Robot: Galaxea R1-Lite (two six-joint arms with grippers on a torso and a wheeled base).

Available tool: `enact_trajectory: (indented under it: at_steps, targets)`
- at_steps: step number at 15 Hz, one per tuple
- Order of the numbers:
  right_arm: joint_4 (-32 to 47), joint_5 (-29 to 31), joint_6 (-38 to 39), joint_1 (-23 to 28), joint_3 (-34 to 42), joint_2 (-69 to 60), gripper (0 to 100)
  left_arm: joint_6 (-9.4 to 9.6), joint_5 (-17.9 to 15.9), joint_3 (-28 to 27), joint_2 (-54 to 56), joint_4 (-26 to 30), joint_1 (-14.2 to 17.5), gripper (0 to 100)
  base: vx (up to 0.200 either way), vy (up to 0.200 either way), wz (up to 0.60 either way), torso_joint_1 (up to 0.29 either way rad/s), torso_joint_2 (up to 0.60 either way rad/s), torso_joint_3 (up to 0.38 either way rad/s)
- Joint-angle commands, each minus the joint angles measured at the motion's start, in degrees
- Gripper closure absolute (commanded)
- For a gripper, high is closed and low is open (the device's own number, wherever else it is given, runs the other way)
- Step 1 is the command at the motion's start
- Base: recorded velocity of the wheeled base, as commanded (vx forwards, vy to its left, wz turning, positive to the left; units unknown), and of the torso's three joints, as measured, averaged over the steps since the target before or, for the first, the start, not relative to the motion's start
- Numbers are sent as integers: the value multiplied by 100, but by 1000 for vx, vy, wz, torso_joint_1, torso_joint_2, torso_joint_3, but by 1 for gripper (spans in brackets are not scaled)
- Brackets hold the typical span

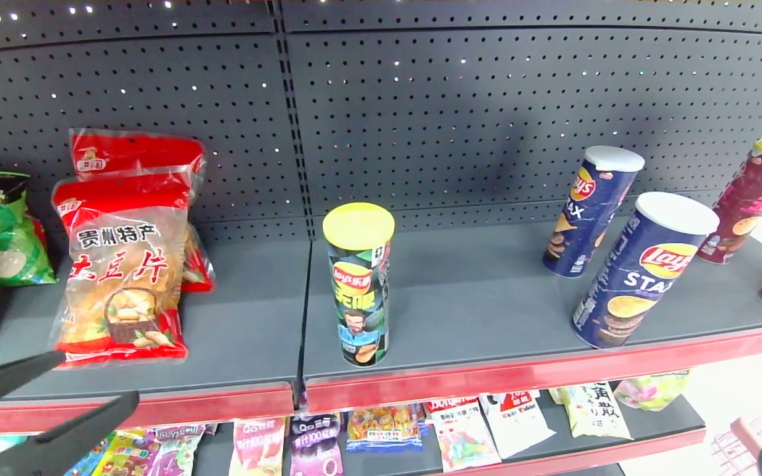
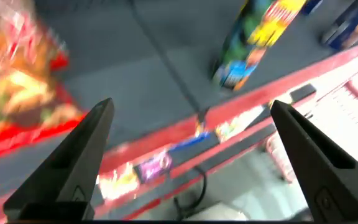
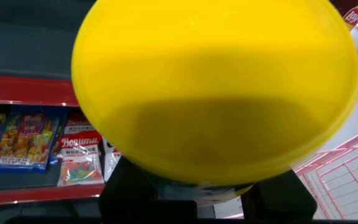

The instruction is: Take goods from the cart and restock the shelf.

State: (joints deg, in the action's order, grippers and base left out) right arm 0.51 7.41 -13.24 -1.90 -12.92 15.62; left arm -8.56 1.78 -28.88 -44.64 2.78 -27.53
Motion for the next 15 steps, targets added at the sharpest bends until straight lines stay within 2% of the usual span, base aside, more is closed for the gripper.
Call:
enact_trajectory:
  at_steps: [1,2,3,7,12,15]
  targets:
    - [459,-38,6,-38,-430,152,100,153,147,339,579,170,46,0,0,0,0,0,0,0]
    - [872,-117,23,-56,-624,152,100,161,393,515,597,179,213,0,0,0,0,0,0,0]
    - [1056,-187,32,-56,-650,82,100,170,446,682,694,162,336,0,0,0,0,0,0,0]
    - [1153,-196,14,-47,-650,3,100,170,446,1262,1370,179,344,0,0,0,0,0,0,0]
    - [1100,-170,14,-47,-668,29,100,188,481,1315,1326,179,344,0,0,0,0,0,0,0]
    - [1109,-152,14,-47,-659,12,100,302,481,1323,1326,179,344,0,0,0,0,0,0,0]
